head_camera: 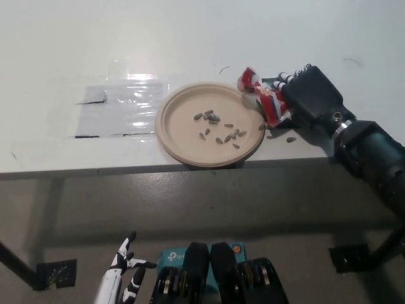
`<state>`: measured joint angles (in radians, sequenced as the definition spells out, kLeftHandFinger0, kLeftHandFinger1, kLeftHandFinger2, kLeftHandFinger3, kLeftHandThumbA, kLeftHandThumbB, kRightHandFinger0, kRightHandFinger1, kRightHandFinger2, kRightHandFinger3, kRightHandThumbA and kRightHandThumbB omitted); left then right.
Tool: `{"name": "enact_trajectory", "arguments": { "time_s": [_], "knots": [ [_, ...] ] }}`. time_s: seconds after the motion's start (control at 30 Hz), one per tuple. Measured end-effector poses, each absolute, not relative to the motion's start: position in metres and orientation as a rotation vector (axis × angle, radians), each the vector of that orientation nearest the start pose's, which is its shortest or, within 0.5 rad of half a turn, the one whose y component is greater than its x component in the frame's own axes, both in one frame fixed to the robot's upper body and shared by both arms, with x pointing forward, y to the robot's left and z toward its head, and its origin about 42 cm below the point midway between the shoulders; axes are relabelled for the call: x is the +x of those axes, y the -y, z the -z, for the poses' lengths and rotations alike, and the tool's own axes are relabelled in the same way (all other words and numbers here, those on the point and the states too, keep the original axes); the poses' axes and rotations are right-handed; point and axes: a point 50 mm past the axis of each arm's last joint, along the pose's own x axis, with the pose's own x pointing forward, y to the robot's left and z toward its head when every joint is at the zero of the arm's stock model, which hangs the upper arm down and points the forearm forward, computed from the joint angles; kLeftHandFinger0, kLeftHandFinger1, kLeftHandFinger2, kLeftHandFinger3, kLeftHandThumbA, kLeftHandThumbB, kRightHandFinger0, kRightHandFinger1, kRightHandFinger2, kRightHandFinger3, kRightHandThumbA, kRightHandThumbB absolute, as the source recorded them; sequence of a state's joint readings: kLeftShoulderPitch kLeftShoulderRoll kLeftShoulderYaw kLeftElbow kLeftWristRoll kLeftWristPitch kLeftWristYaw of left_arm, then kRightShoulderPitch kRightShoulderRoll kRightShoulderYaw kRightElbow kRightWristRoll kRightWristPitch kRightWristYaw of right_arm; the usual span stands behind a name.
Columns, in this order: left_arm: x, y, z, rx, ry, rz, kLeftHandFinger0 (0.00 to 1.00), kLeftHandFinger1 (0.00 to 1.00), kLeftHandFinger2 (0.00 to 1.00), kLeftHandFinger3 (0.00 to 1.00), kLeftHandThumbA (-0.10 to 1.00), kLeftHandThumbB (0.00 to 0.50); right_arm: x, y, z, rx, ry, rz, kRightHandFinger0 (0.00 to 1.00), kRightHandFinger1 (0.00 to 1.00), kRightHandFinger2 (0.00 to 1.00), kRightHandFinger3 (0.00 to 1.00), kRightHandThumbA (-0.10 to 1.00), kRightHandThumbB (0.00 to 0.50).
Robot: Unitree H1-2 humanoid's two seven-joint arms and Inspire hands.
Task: The robot picks up a small bag of sunflower seeds on the right hand side and take it to the empty plate on the left hand side then pours some sunflower seeds on to the plate.
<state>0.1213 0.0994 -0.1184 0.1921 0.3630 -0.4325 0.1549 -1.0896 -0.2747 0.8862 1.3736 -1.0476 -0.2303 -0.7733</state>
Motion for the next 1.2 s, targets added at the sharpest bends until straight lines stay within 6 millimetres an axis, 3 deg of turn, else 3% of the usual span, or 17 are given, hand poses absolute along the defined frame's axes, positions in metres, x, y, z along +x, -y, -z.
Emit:
{"name": "enact_trajectory", "arguments": {
  "time_s": [0.07, 0.27, 0.3, 0.37, 0.4, 0.43, 0.47, 0.5, 0.53, 0.57, 0.6, 0.67, 0.8, 1.03, 1.2],
  "knots": [
    [0.228, -0.218, -0.042, 0.407, 0.157, 0.083, 0.97, 0.66, 0.55, 1.00, 1.00, 0.020, 0.547, 0.215, -0.213, -1.899, 0.734, -0.174, 0.00, 0.13, 0.60, 0.23, -0.10, 0.278],
    [0.228, -0.217, -0.042, 0.409, 0.158, 0.081, 0.95, 0.65, 0.55, 1.00, 1.00, 0.029, 0.549, 0.215, -0.217, -1.947, 0.749, -0.142, 0.00, 0.08, 0.58, 0.21, -0.10, 0.256],
    [0.228, -0.218, -0.042, 0.409, 0.159, 0.079, 0.95, 0.65, 0.55, 1.00, 1.00, 0.020, 0.549, 0.215, -0.217, -1.949, 0.749, -0.138, 0.00, 0.07, 0.58, 0.23, -0.10, 0.231],
    [0.228, -0.218, -0.042, 0.410, 0.160, 0.075, 0.95, 0.65, 0.55, 1.00, 1.00, 0.017, 0.549, 0.214, -0.216, -1.947, 0.743, -0.129, 0.00, 0.10, 0.60, 0.31, -0.10, 0.247],
    [0.228, -0.218, -0.042, 0.410, 0.160, 0.075, 0.95, 0.66, 0.56, 1.00, 1.00, 0.020, 0.549, 0.213, -0.216, -1.934, 0.734, -0.121, 0.00, 0.10, 0.57, 0.42, -0.10, 0.250],
    [0.228, -0.218, -0.042, 0.410, 0.160, 0.075, 0.95, 0.66, 0.56, 1.00, 1.00, 0.024, 0.549, 0.212, -0.217, -1.918, 0.724, -0.113, 0.28, 0.52, 0.93, 0.80, -0.05, 0.286],
    [0.228, -0.218, -0.042, 0.411, 0.161, 0.076, 0.95, 0.66, 0.56, 1.00, 1.00, 0.023, 0.549, 0.210, -0.217, -1.907, 0.718, -0.107, 0.40, 0.66, 0.97, 0.92, -0.03, 0.289],
    [0.228, -0.218, -0.042, 0.411, 0.161, 0.076, 0.95, 0.66, 0.56, 1.00, 1.00, 0.022, 0.550, 0.209, -0.217, -1.894, 0.703, -0.103, 0.73, 0.90, 1.00, 1.00, 0.14, 0.311],
    [0.228, -0.218, -0.042, 0.411, 0.161, 0.076, 0.95, 0.66, 0.56, 1.00, 1.00, 0.020, 0.550, 0.206, -0.216, -1.875, 0.675, -0.099, 0.99, 1.00, 1.00, 1.00, 0.34, 0.353],
    [0.228, -0.218, -0.042, 0.411, 0.161, 0.076, 0.95, 0.66, 0.55, 1.00, 1.00, 0.016, 0.551, 0.202, -0.215, -1.855, 0.639, -0.098, 1.00, 1.00, 1.00, 1.00, 0.41, 0.380],
    [0.228, -0.218, -0.042, 0.411, 0.161, 0.076, 0.95, 0.65, 0.55, 1.00, 1.00, 0.011, 0.551, 0.200, -0.215, -1.847, 0.621, -0.097, 1.00, 1.00, 1.00, 1.00, 0.54, 0.443],
    [0.228, -0.218, -0.042, 0.411, 0.160, 0.076, 0.95, 0.65, 0.55, 1.00, 1.00, 0.016, 0.552, 0.192, -0.211, -1.829, 0.558, -0.108, 1.00, 1.00, 1.00, 1.00, 0.60, 0.484],
    [0.228, -0.218, -0.042, 0.411, 0.160, 0.076, 0.94, 0.64, 0.55, 1.00, 1.00, 0.020, 0.552, 0.178, -0.205, -1.799, 0.461, -0.144, 1.00, 1.00, 1.00, 1.00, 0.64, 0.495],
    [0.228, -0.218, -0.042, 0.412, 0.160, 0.076, 0.95, 0.65, 0.55, 1.00, 1.00, 0.045, 0.553, 0.174, -0.200, -1.727, 0.313, -0.206, 1.00, 1.00, 1.00, 1.00, 0.66, 0.490],
    [0.228, -0.218, -0.042, 0.411, 0.160, 0.075, 0.95, 0.64, 0.55, 1.00, 1.00, 0.030, 0.551, 0.168, -0.199, -1.669, 0.264, -0.258, 1.00, 1.00, 1.00, 1.00, 0.75, 0.498]
  ]
}}
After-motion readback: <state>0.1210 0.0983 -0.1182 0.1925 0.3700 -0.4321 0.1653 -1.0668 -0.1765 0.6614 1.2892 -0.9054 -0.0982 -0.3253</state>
